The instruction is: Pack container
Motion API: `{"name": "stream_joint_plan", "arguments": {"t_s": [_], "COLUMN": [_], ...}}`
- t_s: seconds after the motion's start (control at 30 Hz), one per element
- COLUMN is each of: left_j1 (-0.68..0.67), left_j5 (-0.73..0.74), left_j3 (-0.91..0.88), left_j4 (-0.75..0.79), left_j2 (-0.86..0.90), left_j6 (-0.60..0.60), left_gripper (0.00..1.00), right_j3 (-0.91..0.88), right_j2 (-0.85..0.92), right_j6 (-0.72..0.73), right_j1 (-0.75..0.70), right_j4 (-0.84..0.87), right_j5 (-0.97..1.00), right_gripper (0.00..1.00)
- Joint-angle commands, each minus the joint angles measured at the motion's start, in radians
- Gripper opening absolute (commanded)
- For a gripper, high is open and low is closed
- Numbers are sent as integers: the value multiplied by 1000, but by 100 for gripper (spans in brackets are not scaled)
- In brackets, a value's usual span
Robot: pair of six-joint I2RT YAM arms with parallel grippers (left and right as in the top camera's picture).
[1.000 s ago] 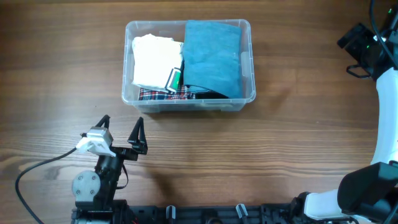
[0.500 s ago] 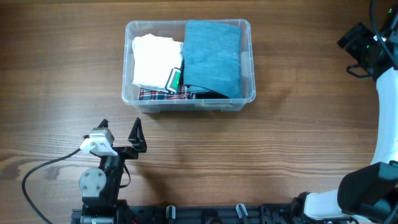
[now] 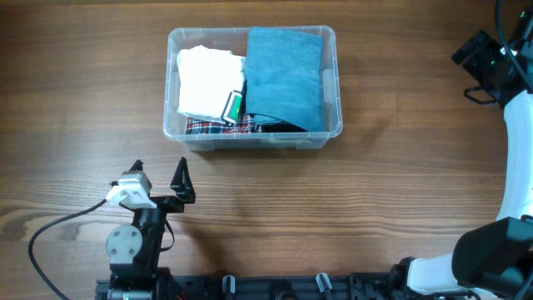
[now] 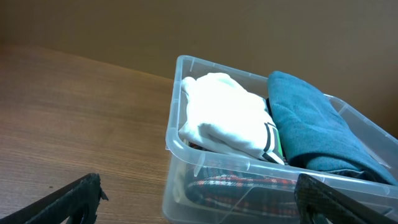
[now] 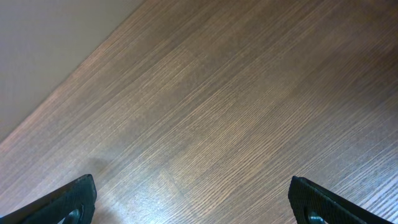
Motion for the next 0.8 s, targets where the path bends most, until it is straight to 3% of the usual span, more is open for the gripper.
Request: {"name": "stream_joint_plan", "arguments": {"t_s": [0.0,0.13,0.47,0.63,0.77], "left_j1": [8,8,8,8,8], "left_j5": [-10,-10,-10,-10,-10], "left_j3": [-12,-12,-12,-12,-12], "left_j4": [3,3,3,2,3], "left_j2": [-11,-11,-11,-11,-11], "left_j6": [9,9,9,9,9], "left_gripper": [100,100,100,100,100], "right_j3": [-3,-3,-22,-289,-636], "right_j2": [6,-9,-540,-818,-1068], "right_j6": [1,1,-3,2,-8], "right_j1": [-1,5,317,319,319], "right_j4": [0,-1,-22,-31,237], "right_j5": [11,11,11,30,12], "right_gripper": [100,100,100,100,100]}}
